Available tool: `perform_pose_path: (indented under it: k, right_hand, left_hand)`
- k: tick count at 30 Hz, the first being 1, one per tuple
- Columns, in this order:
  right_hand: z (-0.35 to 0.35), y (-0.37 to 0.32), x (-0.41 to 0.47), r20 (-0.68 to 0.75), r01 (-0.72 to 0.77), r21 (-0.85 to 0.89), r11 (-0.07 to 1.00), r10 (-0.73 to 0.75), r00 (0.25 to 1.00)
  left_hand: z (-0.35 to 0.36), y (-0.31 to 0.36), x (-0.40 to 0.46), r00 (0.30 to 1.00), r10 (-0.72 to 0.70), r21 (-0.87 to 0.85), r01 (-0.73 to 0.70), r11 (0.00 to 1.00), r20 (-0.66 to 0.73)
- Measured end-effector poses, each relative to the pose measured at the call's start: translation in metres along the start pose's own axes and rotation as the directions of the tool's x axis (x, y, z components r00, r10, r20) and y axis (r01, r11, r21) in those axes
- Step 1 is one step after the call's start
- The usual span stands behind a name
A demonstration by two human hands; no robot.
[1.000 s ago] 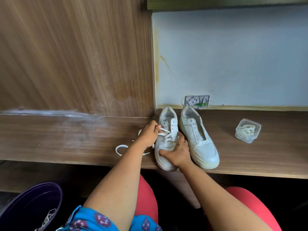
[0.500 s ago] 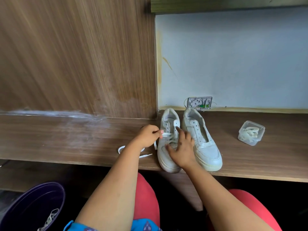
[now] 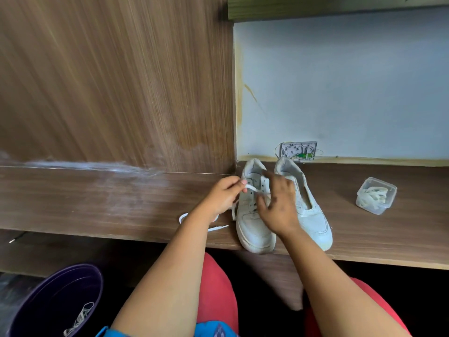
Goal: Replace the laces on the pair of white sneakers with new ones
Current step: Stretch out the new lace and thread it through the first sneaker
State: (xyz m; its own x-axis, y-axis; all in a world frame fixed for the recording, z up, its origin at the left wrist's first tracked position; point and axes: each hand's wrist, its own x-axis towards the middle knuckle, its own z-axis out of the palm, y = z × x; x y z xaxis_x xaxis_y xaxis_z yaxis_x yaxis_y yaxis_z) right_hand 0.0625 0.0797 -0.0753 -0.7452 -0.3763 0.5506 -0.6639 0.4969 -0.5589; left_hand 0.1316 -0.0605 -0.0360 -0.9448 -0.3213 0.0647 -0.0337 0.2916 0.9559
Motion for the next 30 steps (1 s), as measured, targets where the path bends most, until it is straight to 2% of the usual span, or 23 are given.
perform_pose_path:
  k: [2,3,4,5,7,8,9,10,11,13,15,16,18,20,22,23,24,26,28,30]
  right_hand:
    - [0.004,-0.009,-0.004,0.022,0.134,-0.126,0.983,-0.132,0.991]
    - [0.004,-0.008,-0.004,-0.015,0.129,-0.158,0.979,-0.133,0.991]
    - [0.003,-0.004,-0.002,-0.068,0.059,-0.150,0.987,-0.070,0.995]
    - [0.000,0.002,0.000,-0.122,-0.067,-0.082,0.994,0.057,0.991]
    - [-0.006,0.024,0.008,-0.159,-0.370,0.139,0.918,0.390,0.907]
    - [-0.012,0.033,0.013,-0.187,-0.460,0.183,0.869,0.491,0.851]
    - [-0.015,0.040,0.016,-0.231,-0.488,0.149,0.860,0.510,0.829]
    - [-0.018,0.040,0.017,-0.247,-0.464,0.060,0.884,0.463,0.851]
    - [-0.019,0.037,0.016,-0.213,-0.379,-0.021,0.925,0.366,0.906]
    - [-0.014,0.023,0.009,-0.065,-0.111,-0.069,0.991,0.107,0.992]
    - [-0.005,0.009,0.001,0.067,0.103,-0.123,0.987,-0.095,0.993]
    - [0.000,0.006,-0.002,0.083,0.162,-0.158,0.974,-0.150,0.985]
    - [0.005,0.012,-0.002,0.028,0.130,-0.181,0.975,-0.127,0.991]
    - [0.001,0.025,0.004,-0.069,-0.077,-0.137,0.988,0.068,0.995]
    - [-0.009,0.041,0.013,-0.120,-0.292,-0.071,0.954,0.282,0.952]
    - [-0.013,0.046,0.015,-0.135,-0.343,-0.070,0.937,0.331,0.934]
    - [-0.016,0.047,0.017,-0.139,-0.332,-0.099,0.938,0.317,0.938]
    - [-0.019,0.038,0.013,-0.071,-0.138,-0.114,0.984,0.130,0.989]
    - [-0.015,0.020,0.007,0.089,0.030,0.045,0.999,-0.034,0.995]
    - [-0.012,0.004,0.002,0.194,0.034,0.225,0.974,-0.079,0.978]
  left_hand:
    - [0.010,0.003,0.000,1.000,-0.003,0.022,0.003,1.000,0.019]
    - [0.011,0.005,0.001,1.000,0.001,0.034,-0.002,0.999,0.010]
    - [0.011,0.006,0.002,1.000,0.007,0.036,-0.006,0.999,-0.015]
    - [0.008,0.004,0.004,0.999,0.012,0.021,-0.011,1.000,-0.047]
    - [-0.002,0.001,0.005,0.995,0.012,-0.035,-0.016,0.999,-0.104]
    - [-0.006,-0.002,0.006,0.993,0.010,-0.046,-0.016,0.999,-0.120]
    - [-0.009,-0.004,0.006,0.992,0.007,-0.039,-0.012,0.999,-0.126]
    - [-0.010,-0.006,0.006,0.993,0.006,-0.019,-0.008,1.000,-0.120]
    - [-0.008,-0.007,0.006,0.995,0.005,0.011,-0.004,1.000,-0.103]
    - [0.000,-0.007,0.006,0.998,-0.003,0.072,0.007,0.997,-0.055]
    - [0.012,-0.004,0.007,1.000,0.018,0.084,-0.017,0.996,-0.007]
    - [0.016,-0.004,0.007,0.999,0.033,0.079,-0.032,0.996,-0.004]
    - [0.015,-0.004,0.008,0.999,0.036,0.086,-0.033,0.996,-0.025]
    - [0.009,-0.006,0.008,0.999,0.013,0.092,-0.009,0.996,-0.045]
    - [0.001,-0.012,0.009,0.998,-0.001,0.071,0.006,0.997,-0.068]
    - [-0.001,-0.015,0.010,0.997,-0.003,0.072,0.009,0.997,-0.079]
    - [-0.003,-0.018,0.010,0.997,0.001,0.081,0.006,0.997,-0.083]
    - [0.001,-0.021,0.011,0.998,0.017,0.115,-0.011,0.993,-0.054]
    - [0.009,-0.019,0.013,0.998,0.053,0.186,-0.046,0.981,-0.032]
    - [0.019,-0.018,0.015,0.994,0.079,0.243,-0.059,0.968,-0.073]
